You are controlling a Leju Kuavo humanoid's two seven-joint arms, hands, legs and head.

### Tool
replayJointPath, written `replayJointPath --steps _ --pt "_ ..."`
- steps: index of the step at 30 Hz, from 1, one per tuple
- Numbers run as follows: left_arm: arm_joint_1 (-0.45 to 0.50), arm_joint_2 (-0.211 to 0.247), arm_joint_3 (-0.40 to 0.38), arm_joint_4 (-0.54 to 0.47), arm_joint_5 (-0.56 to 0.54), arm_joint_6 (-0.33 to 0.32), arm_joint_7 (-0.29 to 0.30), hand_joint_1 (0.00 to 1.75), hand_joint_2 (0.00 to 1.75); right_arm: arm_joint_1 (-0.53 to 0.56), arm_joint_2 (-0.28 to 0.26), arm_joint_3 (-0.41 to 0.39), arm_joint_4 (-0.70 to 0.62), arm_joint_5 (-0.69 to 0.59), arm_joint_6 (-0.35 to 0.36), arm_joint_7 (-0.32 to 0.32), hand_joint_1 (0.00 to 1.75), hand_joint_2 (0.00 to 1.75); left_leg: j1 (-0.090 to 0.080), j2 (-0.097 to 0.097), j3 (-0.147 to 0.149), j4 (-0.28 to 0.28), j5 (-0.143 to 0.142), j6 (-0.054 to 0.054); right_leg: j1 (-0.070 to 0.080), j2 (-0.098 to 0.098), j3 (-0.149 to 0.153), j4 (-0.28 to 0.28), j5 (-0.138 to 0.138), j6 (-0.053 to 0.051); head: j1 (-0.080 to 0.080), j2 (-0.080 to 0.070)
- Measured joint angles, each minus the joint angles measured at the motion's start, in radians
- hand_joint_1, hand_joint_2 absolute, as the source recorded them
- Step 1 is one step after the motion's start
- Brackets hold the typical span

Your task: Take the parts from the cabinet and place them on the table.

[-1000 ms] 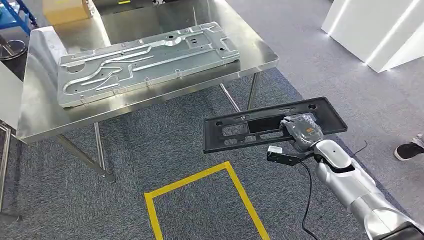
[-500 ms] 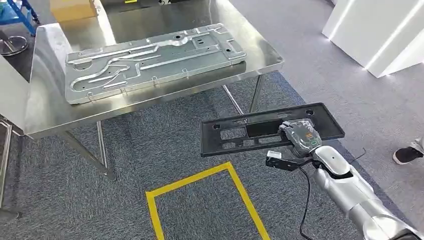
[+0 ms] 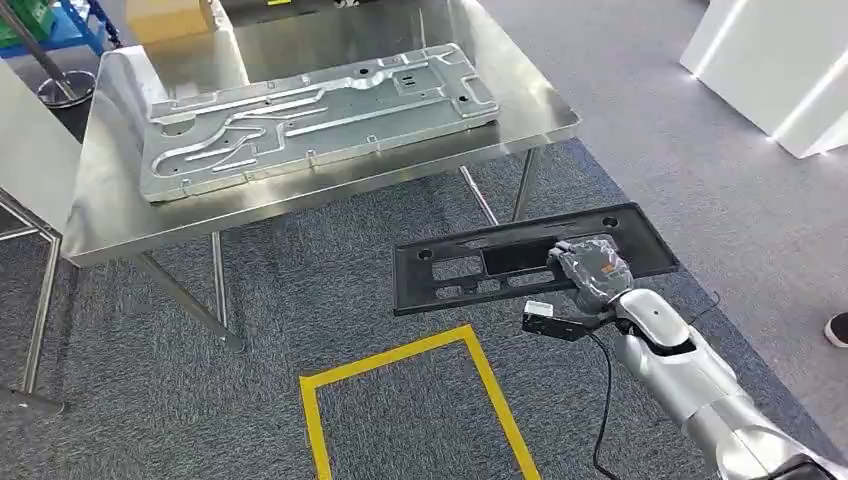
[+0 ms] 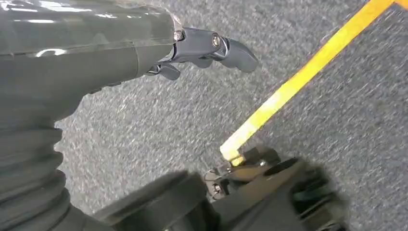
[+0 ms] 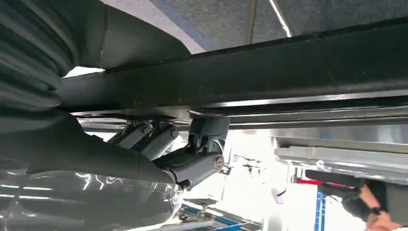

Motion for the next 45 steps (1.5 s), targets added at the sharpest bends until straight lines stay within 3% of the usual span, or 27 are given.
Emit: replayJointPath --steps 1,2,4,5,8,9,10,12,14,15,16,17,19,20,24,25,26,28,29,30,31,32,34,35,37,39,45 --pt "0.0 0.0 0.0 0.0 -0.001 -0.001 0.001 0.0 1.75 0.002 0.0 0.0 0.0 0.0 0.001 0.001 1.75 1.75 0.0 0.001 0.008 -0.021 0.024 0.004 0.003 -0.005 0.0 0.0 0.0 0.0 0.0 0.0" --pt "-0.001 0.0 0.0 0.0 -0.003 -0.002 0.003 0.0 1.75 0.002 0.0 0.0 0.0 0.0 0.001 0.002 1.75 1.75 -0.001 0.004 0.04 -0.086 0.062 0.009 0.006 -0.01 0.001 0.0 0.0 0.0 0.0 0.0" --pt "-0.002 0.0 0.0 0.0 -0.006 -0.002 0.005 0.0 1.75 0.003 0.001 -0.003 -0.005 0.0 0.001 0.003 1.75 1.75 -0.009 0.029 0.136 -0.278 0.147 0.029 0.01 -0.022 0.006 0.0 -0.002 0.0 0.0 0.0" --pt "-0.005 0.003 0.0 0.0 -0.006 -0.002 0.005 0.0 1.75 0.003 0.001 -0.004 -0.007 -0.001 0.002 0.005 1.75 1.75 -0.021 0.059 0.15 -0.313 0.13 0.036 0.015 -0.027 0.007 0.0 -0.003 0.003 0.0 0.0" --pt "-0.006 0.003 0.0 0.0 -0.004 -0.005 0.003 0.0 1.75 0.009 0.003 -0.011 -0.011 0.0 0.004 0.008 1.75 1.75 -0.023 0.035 0.146 -0.317 0.141 0.04 0.014 -0.044 0.005 -0.001 0.0 0.02 0.0 0.0" --pt "-0.005 0.004 0.0 0.0 -0.003 -0.005 0.002 0.0 1.75 0.012 0.003 -0.011 -0.016 0.002 0.004 0.008 1.75 1.75 -0.023 0.027 0.146 -0.324 0.146 0.047 0.013 -0.05 0.008 -0.004 0.001 0.027 0.0 0.0" --pt "-0.003 0.004 0.001 0.0 -0.002 -0.005 0.002 0.0 1.75 0.016 0.003 -0.014 -0.02 0.003 0.004 0.009 1.75 1.75 -0.014 0.021 0.155 -0.338 0.158 0.054 0.006 -0.036 0.006 0.005 -0.009 0.035 0.0 0.0" --pt "-0.007 0.004 0.001 0.0 -0.003 -0.005 0.0 0.0 1.75 0.019 0.002 -0.019 -0.021 0.003 0.004 0.008 1.75 1.75 -0.015 0.009 0.152 -0.342 0.163 0.062 0.004 0.013 -0.036 0.096 -0.074 0.04 0.0 0.0" --pt "-0.007 0.0 0.001 0.0 -0.006 -0.011 0.001 0.0 1.75 0.028 0.0 -0.019 -0.021 0.004 0.005 0.01 1.75 1.75 -0.016 -0.008 0.15 -0.341 0.163 0.063 0.002 0.024 -0.108 0.252 -0.141 0.048 0.0 0.0" --pt "-0.006 -0.001 0.001 0.0 -0.006 -0.015 0.001 0.0 1.75 0.034 -0.001 -0.021 -0.021 0.004 0.006 0.012 1.75 1.75 -0.016 -0.017 0.149 -0.339 0.164 0.063 0.002 0.025 -0.129 0.293 -0.145 0.05 0.0 0.0" --pt "-0.005 -0.001 0.001 0.0 -0.007 -0.017 0.003 0.0 1.75 0.038 -0.001 -0.021 -0.021 0.004 0.01 0.011 1.75 1.75 -0.016 -0.026 0.149 -0.337 0.163 0.063 0.0 0.025 -0.127 0.286 -0.128 0.05 0.0 0.0" --pt "-0.005 -0.001 0.001 0.0 -0.01 -0.018 0.005 0.0 1.75 0.04 -0.002 -0.023 -0.021 0.005 0.011 0.011 1.75 1.75 -0.015 -0.037 0.149 -0.332 0.162 0.061 -0.001 0.025 -0.1 0.229 -0.087 0.051 0.0 0.0" --pt "-0.008 -0.003 0.001 0.0 -0.011 -0.018 0.008 0.0 1.75 0.039 -0.006 -0.027 -0.021 0.005 0.013 0.011 1.75 1.75 -0.014 -0.056 0.149 -0.321 0.156 0.053 -0.007 0.045 -0.011 0.052 0.003 0.051 0.0 0.0" --pt "-0.008 -0.003 0.001 0.0 -0.011 -0.018 0.009 0.0 1.75 0.039 -0.007 -0.029 -0.02 0.006 0.016 0.011 1.75 1.75 -0.014 -0.063 0.145 -0.319 0.155 0.049 -0.011 0.082 0.011 0.016 -0.017 0.046 0.0 0.0" --pt "-0.004 -0.004 0.001 0.0 -0.005 -0.011 0.013 0.0 1.75 0.035 -0.007 -0.03 -0.018 0.015 0.026 -0.002 1.75 1.75 -0.012 -0.091 0.132 -0.323 0.163 0.025 0.001 0.058 0.009 0.005 -0.01 0.025 0.0 0.0" --pt "-0.004 -0.003 0.003 0.0 -0.002 -0.01 0.012 0.0 1.75 0.03 -0.001 -0.03 -0.017 0.015 0.027 -0.004 1.75 1.75 -0.016 -0.088 0.129 -0.317 0.157 0.021 -0.012 0.048 0.011 -0.005 -0.005 0.015 0.0 0.0" --pt "-0.004 -0.004 0.006 0.0 0.0 -0.008 0.01 0.0 1.75 0.023 0.0 -0.03 -0.014 0.016 0.028 -0.005 1.75 1.75 -0.018 -0.05 0.12 -0.295 0.141 0.015 -0.01 0.042 0.013 -0.008 -0.004 0.009 0.0 0.0" --pt "-0.008 -0.004 0.01 0.0 0.004 -0.008 0.003 0.0 1.75 0.017 0.004 -0.03 -0.009 0.016 0.033 -0.015 1.75 1.75 -0.012 -0.009 0.056 -0.159 0.064 0.007 -0.005 0.026 0.013 -0.008 -0.006 0.001 0.0 0.0" --pt "-0.007 -0.004 0.01 0.0 0.006 -0.008 0.001 0.0 1.75 0.016 0.005 -0.03 -0.005 0.018 0.039 -0.015 1.75 1.75 -0.01 -0.004 0.018 -0.081 0.032 0.004 -0.003 0.017 0.013 -0.008 -0.006 0.0 0.0 0.0" --pt "-0.005 -0.004 0.011 0.0 0.008 -0.008 0.0 0.0 1.75 0.015 0.007 -0.029 0.0 0.019 0.041 -0.016 1.75 1.75 -0.008 -0.002 -0.006 -0.029 0.021 0.001 -0.002 0.009 0.013 -0.007 -0.007 -0.001 0.0 0.0" --pt "-0.002 -0.004 0.012 0.0 0.009 -0.009 -0.001 0.0 1.75 0.015 0.01 -0.029 0.004 0.019 0.044 -0.016 1.75 1.75 -0.008 0.0 -0.01 -0.021 0.027 0.001 -0.001 0.004 0.013 -0.007 -0.007 -0.001 0.0 0.0" --pt "-0.001 -0.004 0.013 0.0 0.009 -0.011 -0.001 0.0 1.75 0.015 0.013 -0.029 0.009 0.018 0.047 -0.016 1.75 1.75 -0.007 0.001 0.005 -0.052 0.052 0.001 -0.001 0.001 0.013 -0.007 -0.007 0.0 0.0 0.0" --pt "-0.003 -0.004 0.016 0.0 0.012 -0.016 -0.004 0.0 1.75 0.013 0.018 -0.029 0.014 0.015 0.051 -0.016 1.75 1.75 -0.007 0.004 0.089 -0.214 0.138 0.007 0.0 -0.006 0.016 -0.006 -0.009 0.003 0.0 0.0" --pt "-0.004 -0.004 0.017 0.0 0.013 -0.021 -0.006 0.0 1.75 0.012 0.019 -0.029 0.015 0.015 0.051 -0.016 1.75 1.75 -0.007 0.01 0.129 -0.295 0.161 0.014 0.001 -0.008 0.017 -0.005 -0.011 0.007 0.0 0.0" --pt "-0.007 -0.004 0.021 0.0 0.023 -0.034 -0.015 0.0 1.75 0.01 0.019 -0.029 0.015 0.013 0.051 -0.017 1.75 1.75 -0.014 0.01 0.139 -0.317 0.151 0.025 0.008 -0.009 0.013 -0.003 -0.009 0.019 0.0 0.0" --pt "-0.004 -0.006 0.029 0.0 0.031 -0.04 -0.018 0.0 1.75 0.008 0.019 -0.029 0.015 0.013 0.05 -0.02 1.75 1.75 -0.013 0.008 0.14 -0.322 0.155 0.023 0.009 -0.008 0.012 -0.001 -0.012 0.01 0.0 0.0" --pt "-0.005 -0.009 0.046 0.0 0.045 -0.039 -0.033 0.0 1.75 -0.026 0.019 -0.029 0.016 0.01 0.032 -0.029 1.75 1.75 -0.017 0.008 0.139 -0.322 0.154 0.035 0.007 -0.008 0.018 -0.015 -0.004 0.024 0.0 0.0"
